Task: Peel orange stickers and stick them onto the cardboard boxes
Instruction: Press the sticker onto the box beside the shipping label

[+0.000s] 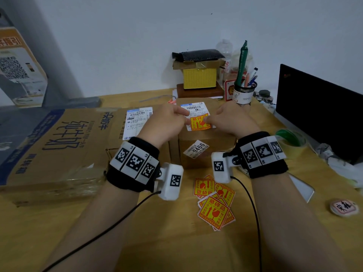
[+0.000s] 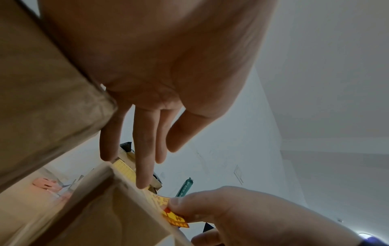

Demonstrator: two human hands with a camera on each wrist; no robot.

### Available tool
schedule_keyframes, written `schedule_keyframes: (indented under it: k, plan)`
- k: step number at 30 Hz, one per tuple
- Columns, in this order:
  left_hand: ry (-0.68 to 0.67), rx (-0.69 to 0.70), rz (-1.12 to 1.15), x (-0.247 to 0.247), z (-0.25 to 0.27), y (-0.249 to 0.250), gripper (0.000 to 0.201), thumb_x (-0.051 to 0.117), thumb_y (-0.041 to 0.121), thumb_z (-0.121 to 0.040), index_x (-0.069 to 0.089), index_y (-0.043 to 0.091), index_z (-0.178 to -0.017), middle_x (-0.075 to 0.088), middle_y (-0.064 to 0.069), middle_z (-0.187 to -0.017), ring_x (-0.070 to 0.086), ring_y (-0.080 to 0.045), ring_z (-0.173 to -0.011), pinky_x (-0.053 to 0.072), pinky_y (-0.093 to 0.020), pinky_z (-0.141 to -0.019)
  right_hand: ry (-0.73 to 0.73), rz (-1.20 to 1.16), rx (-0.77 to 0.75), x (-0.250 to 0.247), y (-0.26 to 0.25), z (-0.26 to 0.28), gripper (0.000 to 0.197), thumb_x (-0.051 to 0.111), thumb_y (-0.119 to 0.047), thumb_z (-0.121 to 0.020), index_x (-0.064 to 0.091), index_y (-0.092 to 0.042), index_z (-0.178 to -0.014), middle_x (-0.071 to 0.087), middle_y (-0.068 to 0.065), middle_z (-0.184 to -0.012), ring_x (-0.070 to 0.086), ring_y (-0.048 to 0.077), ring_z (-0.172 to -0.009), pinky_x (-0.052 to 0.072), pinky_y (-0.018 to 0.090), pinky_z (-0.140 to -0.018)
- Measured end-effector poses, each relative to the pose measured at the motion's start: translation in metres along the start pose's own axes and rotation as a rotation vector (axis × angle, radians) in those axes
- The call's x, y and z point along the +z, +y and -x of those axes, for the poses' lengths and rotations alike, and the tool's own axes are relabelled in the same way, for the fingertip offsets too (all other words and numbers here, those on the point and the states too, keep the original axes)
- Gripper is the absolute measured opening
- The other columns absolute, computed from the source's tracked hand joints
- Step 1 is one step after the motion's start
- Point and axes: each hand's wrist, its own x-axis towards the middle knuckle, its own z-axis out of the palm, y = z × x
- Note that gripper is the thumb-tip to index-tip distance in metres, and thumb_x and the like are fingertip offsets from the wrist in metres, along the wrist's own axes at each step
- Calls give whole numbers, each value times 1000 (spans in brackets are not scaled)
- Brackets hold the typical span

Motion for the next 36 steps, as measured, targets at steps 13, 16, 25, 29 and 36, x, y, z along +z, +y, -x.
schedule_keyframes:
  k: [13,16,25,29,36]
  plan:
    - [-46,2,1,2,0,1,20,69,15,-90,76,24,-107,58,-1,-143,48,-18,-133,32,-24,-91,26,72,45,-5,-5,10,51,69,-56,-80,74,-21,-116,61,4,-126,35,34,-134,41,54,-106]
    - [-46,-2,-1,2,1,2,20,68,15,-90,76,24,-107,58,-1,-141,47,-16,-131,32,-25,-90,32,92,53,-6,-3,8,49,70,-53,-85,72,-22,-122,58,4,-131,31,33,-136,38,52,-107]
    - [-74,10,-46,2,4,3,27,59,12,-96,74,16,-118,59,-3,-141,45,-17,-136,30,-22,-91,53,98,102,-4,-6,8,51,71,-56,-82,72,-23,-122,59,4,-135,28,36,-141,24,57,-109]
    - [-95,-21,-72,2,1,4,24,57,22,-92,78,22,-106,66,-2,-133,46,-21,-137,32,-35,-113,22,111,82,-2,-7,7,79,66,-78,-45,76,-21,-99,68,5,-111,48,35,-130,32,61,-107]
    - [-57,-31,-152,3,-6,-1,10,66,34,-88,76,35,-89,68,0,-132,46,-27,-138,22,-56,-120,40,140,66,-11,-8,13,79,63,-81,-24,65,-19,-74,66,4,-96,58,36,-115,47,58,-99]
